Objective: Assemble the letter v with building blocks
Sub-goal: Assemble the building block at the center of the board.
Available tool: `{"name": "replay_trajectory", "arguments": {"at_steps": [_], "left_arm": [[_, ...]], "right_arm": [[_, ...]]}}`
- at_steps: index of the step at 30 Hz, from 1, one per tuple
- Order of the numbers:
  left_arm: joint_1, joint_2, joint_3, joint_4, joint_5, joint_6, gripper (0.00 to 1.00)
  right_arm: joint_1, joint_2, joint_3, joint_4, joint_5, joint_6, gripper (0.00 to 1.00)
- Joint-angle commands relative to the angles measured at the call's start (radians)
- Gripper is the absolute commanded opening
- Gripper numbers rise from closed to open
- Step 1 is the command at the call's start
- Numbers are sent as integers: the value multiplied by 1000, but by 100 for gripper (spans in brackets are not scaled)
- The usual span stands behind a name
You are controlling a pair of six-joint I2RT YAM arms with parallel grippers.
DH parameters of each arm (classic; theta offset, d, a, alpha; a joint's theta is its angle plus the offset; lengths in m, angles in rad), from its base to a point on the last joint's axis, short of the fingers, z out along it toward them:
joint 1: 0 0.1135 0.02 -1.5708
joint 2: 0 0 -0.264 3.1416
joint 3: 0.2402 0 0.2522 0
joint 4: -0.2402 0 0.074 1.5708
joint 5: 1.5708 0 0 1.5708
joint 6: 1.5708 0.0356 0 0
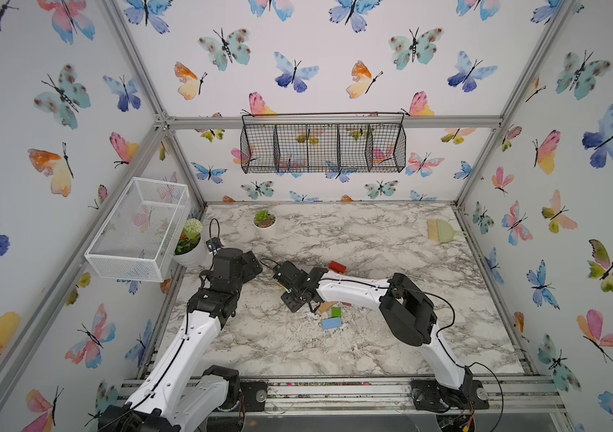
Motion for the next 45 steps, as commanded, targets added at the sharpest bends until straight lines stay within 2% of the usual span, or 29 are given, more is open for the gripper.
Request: {"name": "replay_trajectory", "arguments": {"at_steps": [1,18,45], "left_arm": [[5,-9,-8,11,8,0,98],[4,-5,-7,11,10,-1,98],[6,-2,-5,13,16,0,98]], "right_arm": [[-11,40,28,-27,-18,-10,31],[-27,116,106,-48,-9,16,32],[-40,159,152,-38,-14,40,32]]}}
